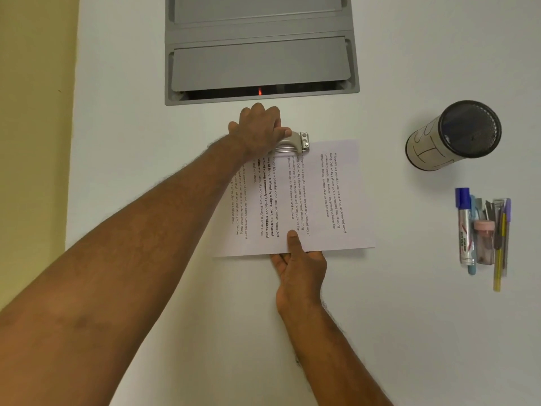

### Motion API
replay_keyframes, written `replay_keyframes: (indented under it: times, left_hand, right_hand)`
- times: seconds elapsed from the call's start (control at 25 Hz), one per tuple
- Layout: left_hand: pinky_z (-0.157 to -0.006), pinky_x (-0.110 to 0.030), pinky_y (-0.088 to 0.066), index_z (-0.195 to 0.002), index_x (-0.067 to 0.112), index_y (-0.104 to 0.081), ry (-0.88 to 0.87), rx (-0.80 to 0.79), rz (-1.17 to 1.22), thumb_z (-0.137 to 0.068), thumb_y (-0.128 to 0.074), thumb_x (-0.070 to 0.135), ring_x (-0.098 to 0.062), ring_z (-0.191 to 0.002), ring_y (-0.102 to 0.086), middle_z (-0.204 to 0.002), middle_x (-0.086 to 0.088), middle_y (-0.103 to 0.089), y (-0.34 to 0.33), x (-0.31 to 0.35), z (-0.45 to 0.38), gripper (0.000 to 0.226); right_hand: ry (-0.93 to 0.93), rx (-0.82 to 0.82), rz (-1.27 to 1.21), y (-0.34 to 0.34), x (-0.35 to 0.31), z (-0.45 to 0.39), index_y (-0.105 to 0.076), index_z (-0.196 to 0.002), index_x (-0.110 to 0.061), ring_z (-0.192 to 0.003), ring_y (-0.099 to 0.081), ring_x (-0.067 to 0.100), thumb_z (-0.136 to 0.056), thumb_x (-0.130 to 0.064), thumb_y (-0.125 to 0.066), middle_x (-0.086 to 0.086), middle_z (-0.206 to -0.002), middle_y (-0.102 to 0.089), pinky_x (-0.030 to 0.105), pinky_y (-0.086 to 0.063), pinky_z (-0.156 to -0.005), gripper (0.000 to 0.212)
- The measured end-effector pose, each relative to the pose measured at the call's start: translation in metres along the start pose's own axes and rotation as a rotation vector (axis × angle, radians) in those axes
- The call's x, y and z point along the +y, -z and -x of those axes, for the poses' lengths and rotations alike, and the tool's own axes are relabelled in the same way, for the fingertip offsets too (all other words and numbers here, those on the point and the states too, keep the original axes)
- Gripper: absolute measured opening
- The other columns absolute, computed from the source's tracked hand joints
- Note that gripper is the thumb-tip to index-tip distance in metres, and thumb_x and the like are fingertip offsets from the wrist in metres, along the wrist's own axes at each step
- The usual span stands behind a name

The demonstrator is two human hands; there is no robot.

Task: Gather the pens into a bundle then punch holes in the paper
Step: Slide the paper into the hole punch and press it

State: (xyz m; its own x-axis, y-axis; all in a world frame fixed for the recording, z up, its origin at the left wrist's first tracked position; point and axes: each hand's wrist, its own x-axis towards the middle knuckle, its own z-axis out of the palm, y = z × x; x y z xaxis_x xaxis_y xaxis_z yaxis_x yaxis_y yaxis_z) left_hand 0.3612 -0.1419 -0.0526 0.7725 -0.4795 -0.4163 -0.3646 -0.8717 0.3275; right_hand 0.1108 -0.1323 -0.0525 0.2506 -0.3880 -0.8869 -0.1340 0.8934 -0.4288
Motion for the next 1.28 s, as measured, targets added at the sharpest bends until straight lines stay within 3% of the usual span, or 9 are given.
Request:
replay_keyframes:
  times: [0.48, 0.68, 1.28]
  left_hand:
    - [-0.093, -0.044, -0.044, -0.101, 0.023, -0.054, -0.036, 0.027, 0.03, -0.102, -0.053, 0.052, -0.02, -0.106, -0.042, -0.11, 0.0, -0.046, 0.008, 0.002, 0.011, 0.029]
    - [-0.094, -0.045, -0.05, -0.113, 0.013, -0.068, -0.089, 0.077, 0.059, -0.105, -0.05, 0.049, -0.022, -0.105, -0.053, -0.113, -0.005, -0.057, 0.013, 0.004, 0.024, 0.041]
    - [-0.082, -0.035, -0.048, -0.115, 0.008, -0.073, -0.091, 0.103, 0.084, -0.105, -0.052, 0.048, -0.021, -0.095, -0.062, -0.108, -0.01, -0.067, 0.012, 0.005, 0.028, 0.047]
  right_hand:
    - [0.007, -0.011, 0.0, 0.002, 0.0, 0.0, -0.068, -0.114, -0.027, -0.1, -0.077, 0.021, -0.097, -0.012, -0.071, 0.004, -0.114, -0.078, 0.03, -0.064, -0.069, 0.023]
    - [0.015, -0.012, 0.009, 0.003, 0.001, -0.001, -0.067, -0.116, -0.026, -0.102, -0.076, 0.023, -0.096, -0.014, -0.071, 0.004, -0.115, -0.077, 0.03, -0.064, -0.069, 0.024]
    - [-0.025, -0.007, -0.03, 0.009, 0.004, 0.003, -0.068, -0.111, -0.025, -0.09, -0.079, 0.019, -0.096, -0.01, -0.071, 0.0, -0.1, -0.081, 0.03, -0.063, -0.064, 0.021]
